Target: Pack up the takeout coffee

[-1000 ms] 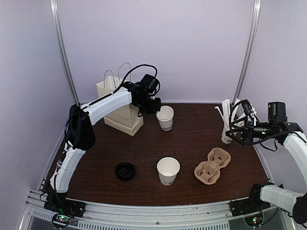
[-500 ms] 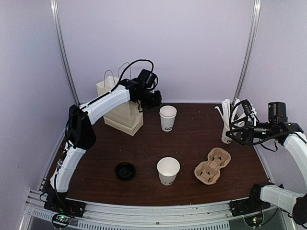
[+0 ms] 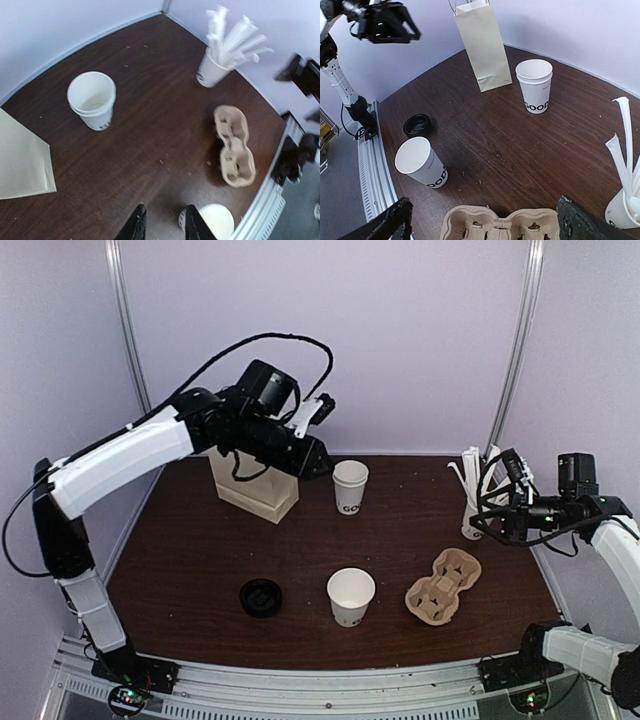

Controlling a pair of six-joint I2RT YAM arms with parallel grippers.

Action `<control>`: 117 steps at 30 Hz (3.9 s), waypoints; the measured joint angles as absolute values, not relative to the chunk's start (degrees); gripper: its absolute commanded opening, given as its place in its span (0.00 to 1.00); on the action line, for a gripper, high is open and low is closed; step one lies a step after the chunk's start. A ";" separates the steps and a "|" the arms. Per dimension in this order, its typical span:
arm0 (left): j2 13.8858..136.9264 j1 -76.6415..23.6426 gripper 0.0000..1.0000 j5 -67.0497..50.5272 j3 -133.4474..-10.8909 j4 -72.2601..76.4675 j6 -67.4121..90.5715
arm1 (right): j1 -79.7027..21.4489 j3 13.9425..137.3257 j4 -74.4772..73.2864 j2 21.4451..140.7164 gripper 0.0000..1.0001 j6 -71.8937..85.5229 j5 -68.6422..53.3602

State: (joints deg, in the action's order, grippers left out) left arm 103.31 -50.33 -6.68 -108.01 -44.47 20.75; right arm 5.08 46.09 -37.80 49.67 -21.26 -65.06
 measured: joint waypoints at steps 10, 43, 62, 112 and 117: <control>84.16 -52.01 0.28 1.02 -77.97 -54.54 27.20 | 4.23 45.36 -37.80 49.89 1.00 -21.26 -64.20; 94.78 -44.77 0.29 -7.51 -61.91 -51.05 44.51 | 3.60 44.93 -38.54 48.56 1.00 -23.83 -63.13; 96.16 -44.62 0.00 -4.56 -64.45 -54.59 44.23 | 3.60 44.84 -39.24 48.10 1.00 -24.16 -62.98; 92.95 -44.56 0.40 -6.50 -64.05 -55.86 34.52 | 3.53 44.62 -39.29 47.92 1.00 -24.27 -62.61; 95.48 -44.69 0.35 -8.23 -63.86 -53.21 34.65 | 3.53 44.62 -39.29 47.92 1.00 -24.27 -62.59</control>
State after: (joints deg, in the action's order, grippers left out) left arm 95.48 -44.69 -8.23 -63.86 -53.21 34.65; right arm 3.53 44.62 -39.29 47.92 -24.27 -62.59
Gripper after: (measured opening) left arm 0.374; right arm 0.997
